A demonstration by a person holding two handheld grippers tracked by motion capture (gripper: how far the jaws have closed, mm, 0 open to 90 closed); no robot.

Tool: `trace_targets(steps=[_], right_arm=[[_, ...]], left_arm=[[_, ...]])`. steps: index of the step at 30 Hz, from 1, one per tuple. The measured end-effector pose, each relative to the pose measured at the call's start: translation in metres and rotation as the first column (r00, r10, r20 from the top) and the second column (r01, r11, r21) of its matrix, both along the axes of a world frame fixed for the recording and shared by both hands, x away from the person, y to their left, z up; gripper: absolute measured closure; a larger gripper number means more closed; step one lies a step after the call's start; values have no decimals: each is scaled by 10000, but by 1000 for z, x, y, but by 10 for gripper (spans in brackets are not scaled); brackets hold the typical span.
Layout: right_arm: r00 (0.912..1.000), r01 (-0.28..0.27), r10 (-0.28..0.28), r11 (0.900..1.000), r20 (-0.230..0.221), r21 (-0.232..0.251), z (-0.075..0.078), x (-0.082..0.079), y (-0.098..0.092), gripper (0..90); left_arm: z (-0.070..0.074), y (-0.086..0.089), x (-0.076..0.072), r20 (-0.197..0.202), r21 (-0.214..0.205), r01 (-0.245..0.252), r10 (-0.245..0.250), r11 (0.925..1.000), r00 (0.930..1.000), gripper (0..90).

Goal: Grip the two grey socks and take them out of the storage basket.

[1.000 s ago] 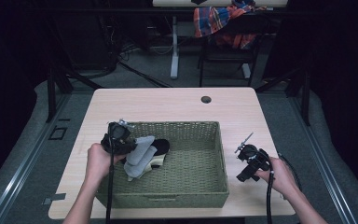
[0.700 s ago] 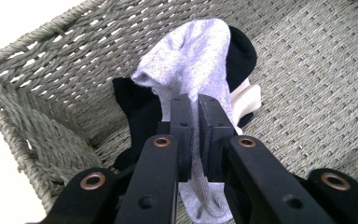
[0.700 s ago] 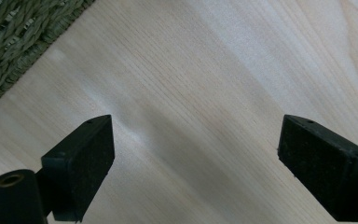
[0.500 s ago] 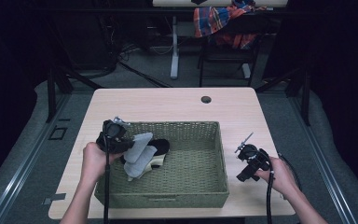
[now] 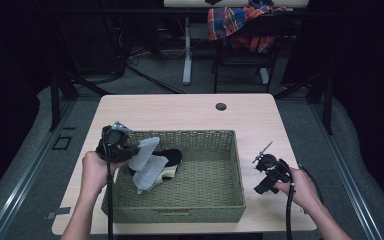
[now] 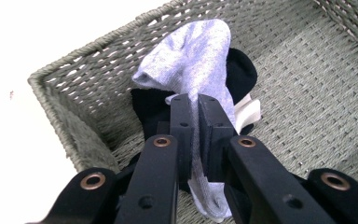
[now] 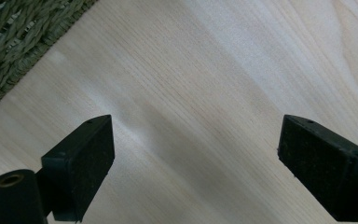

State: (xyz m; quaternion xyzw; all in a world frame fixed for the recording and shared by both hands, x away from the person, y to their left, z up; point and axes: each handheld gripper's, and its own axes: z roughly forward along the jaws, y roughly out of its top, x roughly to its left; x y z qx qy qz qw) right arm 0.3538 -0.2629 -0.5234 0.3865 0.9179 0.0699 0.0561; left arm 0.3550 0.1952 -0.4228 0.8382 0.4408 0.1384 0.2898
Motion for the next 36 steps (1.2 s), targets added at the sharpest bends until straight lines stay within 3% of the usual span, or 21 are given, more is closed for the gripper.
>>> trace_targets(steps=[24, 27, 36], right_arm=[[9999, -121, 119, 9998, -86, -177, 0, 1, 0, 104], [10000, 3, -3, 10000, -4, 28, -2, 0, 0, 104], [10000, -48, 47, 9999, -39, -118, 0, 1, 0, 104]], left_arm=[[31, 35, -13, 710, -425, -700, 729, 9966, 9948, 857], [36, 44, -16, 808, -509, -890, 929, 9947, 9924, 857], [41, 65, -20, 1031, -388, -1587, 1620, 9866, 9814, 857]])
